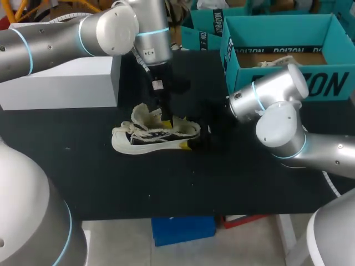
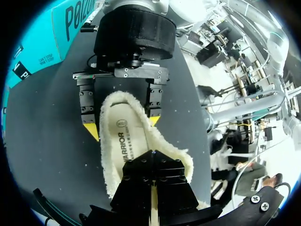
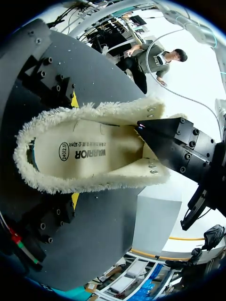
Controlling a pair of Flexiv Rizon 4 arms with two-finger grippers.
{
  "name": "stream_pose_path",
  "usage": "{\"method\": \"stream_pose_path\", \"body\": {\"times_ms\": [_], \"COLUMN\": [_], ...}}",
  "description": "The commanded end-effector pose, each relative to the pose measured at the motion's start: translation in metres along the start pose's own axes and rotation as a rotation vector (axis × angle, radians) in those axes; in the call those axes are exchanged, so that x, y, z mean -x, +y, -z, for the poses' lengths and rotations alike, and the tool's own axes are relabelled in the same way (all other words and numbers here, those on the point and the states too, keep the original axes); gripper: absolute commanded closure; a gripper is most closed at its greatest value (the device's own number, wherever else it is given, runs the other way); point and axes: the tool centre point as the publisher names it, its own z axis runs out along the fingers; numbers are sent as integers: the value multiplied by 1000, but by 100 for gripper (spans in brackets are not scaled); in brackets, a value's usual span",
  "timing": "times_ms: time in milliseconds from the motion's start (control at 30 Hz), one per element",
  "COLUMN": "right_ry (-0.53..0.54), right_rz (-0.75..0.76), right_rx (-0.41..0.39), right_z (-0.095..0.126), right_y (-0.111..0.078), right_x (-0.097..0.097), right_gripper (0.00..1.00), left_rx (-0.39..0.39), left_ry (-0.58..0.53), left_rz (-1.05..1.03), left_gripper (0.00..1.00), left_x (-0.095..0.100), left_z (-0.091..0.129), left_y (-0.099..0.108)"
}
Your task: Take the shoe out of the shoebox, open the shoe tongue, remove and reinsert the insole, then place the shoe into the shoebox
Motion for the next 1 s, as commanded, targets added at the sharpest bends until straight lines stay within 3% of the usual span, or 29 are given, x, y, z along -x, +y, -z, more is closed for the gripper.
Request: {"method": "stream_pose_path", "body": {"times_ms": [33, 1000], "right_ry": [0, 0], "right_rz": [-1, -1], "right_rx": [0, 0], "right_z": [-4, -4], "right_y": [-2, -2], "right_x": [2, 2], "right_gripper": [100, 100], "left_rx": [19, 8], "left_ry": [13, 57], "left_rz": [6, 55], "left_gripper": [100, 100], "left_x": [9, 6], "left_z": [-10, -57], "left_y": [-10, 3]}}
